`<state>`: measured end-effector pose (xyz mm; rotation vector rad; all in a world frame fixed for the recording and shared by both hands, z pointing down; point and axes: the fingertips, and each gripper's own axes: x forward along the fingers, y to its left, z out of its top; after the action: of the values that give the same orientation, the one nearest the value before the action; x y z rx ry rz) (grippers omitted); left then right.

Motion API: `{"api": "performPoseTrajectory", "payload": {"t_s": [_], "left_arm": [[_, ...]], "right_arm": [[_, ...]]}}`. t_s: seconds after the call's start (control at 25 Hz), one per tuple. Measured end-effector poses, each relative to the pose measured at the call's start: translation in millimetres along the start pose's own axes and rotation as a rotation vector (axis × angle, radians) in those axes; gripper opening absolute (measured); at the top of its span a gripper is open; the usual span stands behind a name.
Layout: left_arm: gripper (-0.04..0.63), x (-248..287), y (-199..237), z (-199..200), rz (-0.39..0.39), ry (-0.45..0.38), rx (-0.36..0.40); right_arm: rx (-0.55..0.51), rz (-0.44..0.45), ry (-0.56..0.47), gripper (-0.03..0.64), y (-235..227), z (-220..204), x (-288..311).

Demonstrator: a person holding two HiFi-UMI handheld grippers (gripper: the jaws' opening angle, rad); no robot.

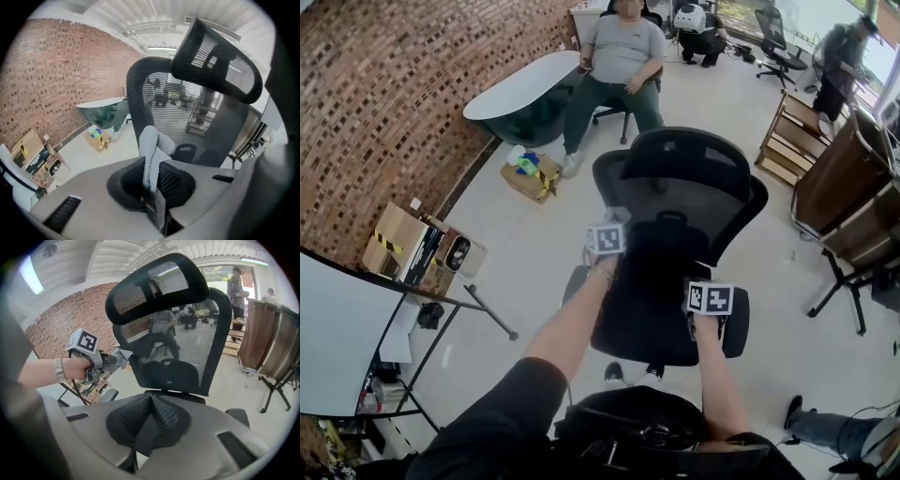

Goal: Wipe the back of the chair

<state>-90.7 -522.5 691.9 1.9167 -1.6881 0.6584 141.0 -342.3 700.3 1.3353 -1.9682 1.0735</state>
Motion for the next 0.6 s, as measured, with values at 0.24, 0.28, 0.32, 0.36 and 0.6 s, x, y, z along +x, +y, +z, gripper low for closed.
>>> {"api": "performPoseTrajectory", "payload": {"t_s": [0.24, 0.28, 0.32, 0.36, 0.6], "left_arm": [[0.029, -4.7, -188.5, -9.6, -0.309, -0.032, 0.143], [0.029, -10.5, -229.1, -11.0, -0.375, -0.032, 0.181], [0.029, -18.6, -269.0, -11.8, -0.439, -0.037, 0.235], [0.029, -28.7, -304.5, -9.5, -0.494, -0.053, 0.304], [0.029, -10.2, -337.1, -3.5, -0.537, -0.04, 0.414]], "right_arm": [[0.028, -0.031, 0.015, 0.006, -4.3, -17.9, 8.7], [0.037, -0.039, 0.009, 0.006, -6.2, -17.9, 7.0], [0.052, -0.05, 0.004, 0.006, -10.8, -19.3, 4.1], [0.076, -0.064, 0.001, 0.005, -18.5, -22.4, 0.2], [0.183, -0.109, -0.014, 0.002, -61.9, -36.4, -18.2]]}}
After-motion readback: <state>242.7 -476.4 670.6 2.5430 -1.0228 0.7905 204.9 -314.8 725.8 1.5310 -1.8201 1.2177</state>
